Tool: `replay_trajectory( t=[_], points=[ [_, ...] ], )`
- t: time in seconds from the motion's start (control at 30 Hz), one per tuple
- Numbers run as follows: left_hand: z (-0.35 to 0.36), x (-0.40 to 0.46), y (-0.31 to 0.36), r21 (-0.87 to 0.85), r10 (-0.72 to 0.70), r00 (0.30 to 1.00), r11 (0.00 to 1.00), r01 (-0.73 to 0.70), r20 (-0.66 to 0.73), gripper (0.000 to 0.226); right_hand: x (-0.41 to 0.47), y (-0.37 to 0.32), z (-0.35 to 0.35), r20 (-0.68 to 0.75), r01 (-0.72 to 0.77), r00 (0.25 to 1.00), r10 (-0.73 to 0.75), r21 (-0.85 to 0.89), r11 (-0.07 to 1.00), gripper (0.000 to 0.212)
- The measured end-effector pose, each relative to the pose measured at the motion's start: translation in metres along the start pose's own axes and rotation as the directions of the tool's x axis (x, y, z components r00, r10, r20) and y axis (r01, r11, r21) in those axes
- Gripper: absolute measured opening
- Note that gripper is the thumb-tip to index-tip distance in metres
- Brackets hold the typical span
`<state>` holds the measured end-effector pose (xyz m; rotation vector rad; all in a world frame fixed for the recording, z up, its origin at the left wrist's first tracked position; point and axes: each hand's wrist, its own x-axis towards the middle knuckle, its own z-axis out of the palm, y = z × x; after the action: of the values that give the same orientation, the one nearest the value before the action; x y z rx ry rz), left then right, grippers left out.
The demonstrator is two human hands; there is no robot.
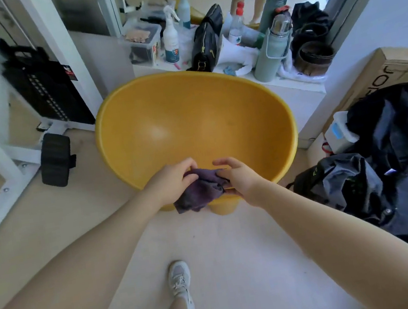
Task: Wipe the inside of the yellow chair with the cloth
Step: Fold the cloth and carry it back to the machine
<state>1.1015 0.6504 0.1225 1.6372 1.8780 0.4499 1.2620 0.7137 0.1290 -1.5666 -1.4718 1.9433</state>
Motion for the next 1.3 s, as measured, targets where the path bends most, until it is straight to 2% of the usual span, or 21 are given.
replay_trajectory(
  t=[0.03,0.17,0.3,0.4,0.53,0.63,0.73,0.8,0.83,0.97,1.1,1.3],
  points=[
    [0.004,-0.015,0.006,0.025,-0.021,1.000,0.999,0.021,-0.002,0.010,-0.017,0.006,0.003,0.036,0.024,0.999,-0.023,-0.027,0.999,0.021],
    [0.009,-0.078,0.022,0.011,-0.088,0.996,0.996,0.088,0.022,0.010,-0.079,0.021,0.021,0.167,0.166,0.977,-0.132,-0.209,0.964,0.008],
    [0.003,-0.141,0.017,-0.096,-0.166,0.986,0.981,0.166,0.010,0.014,-0.106,0.030,0.055,0.277,0.327,0.941,-0.195,-0.596,0.734,0.023],
    [-0.005,-0.191,-0.001,-0.150,-0.236,0.971,0.961,0.230,-0.022,0.017,-0.119,0.034,0.097,0.334,0.417,0.909,-0.250,-0.691,0.590,0.015],
    [-0.023,-0.270,-0.042,-0.231,-0.325,0.943,0.925,0.302,-0.068,0.017,-0.141,0.036,0.173,0.471,0.532,0.845,-0.253,-0.686,0.497,0.016],
    [-0.038,-0.349,-0.088,-0.275,-0.398,0.914,0.890,0.364,-0.080,0.024,-0.160,0.041,0.245,0.565,0.600,0.790,-0.237,-0.636,0.485,0.013],
    [-0.055,-0.439,-0.136,-0.389,-0.514,0.842,0.818,0.424,-0.164,0.035,-0.183,0.055,0.326,0.611,0.612,0.765,-0.204,-0.590,0.527,0.006],
    [-0.068,-0.501,-0.166,-0.443,-0.572,0.781,0.785,0.434,-0.249,0.051,-0.205,0.065,0.386,0.618,0.566,0.771,-0.155,-0.552,0.612,0.017],
    [-0.073,-0.530,-0.180,-0.461,-0.592,0.755,0.773,0.435,-0.281,0.052,-0.217,0.070,0.416,0.636,0.558,0.759,-0.135,-0.530,0.639,0.019],
    [-0.093,-0.632,-0.234,-0.550,-0.662,0.650,0.722,0.420,-0.373,0.025,-0.263,0.085,0.530,0.715,0.610,0.688,-0.120,-0.482,0.628,0.014],
    [-0.109,-0.705,-0.281,-0.608,-0.709,0.534,0.690,0.391,-0.461,0.023,-0.294,0.088,0.621,0.747,0.619,0.656,-0.109,-0.449,0.645,0.011],
    [-0.135,-0.769,-0.355,-0.610,-0.745,0.424,0.666,0.429,-0.515,0.029,-0.300,0.094,0.737,0.799,0.702,0.598,-0.072,-0.477,0.529,0.014]
  ],
)
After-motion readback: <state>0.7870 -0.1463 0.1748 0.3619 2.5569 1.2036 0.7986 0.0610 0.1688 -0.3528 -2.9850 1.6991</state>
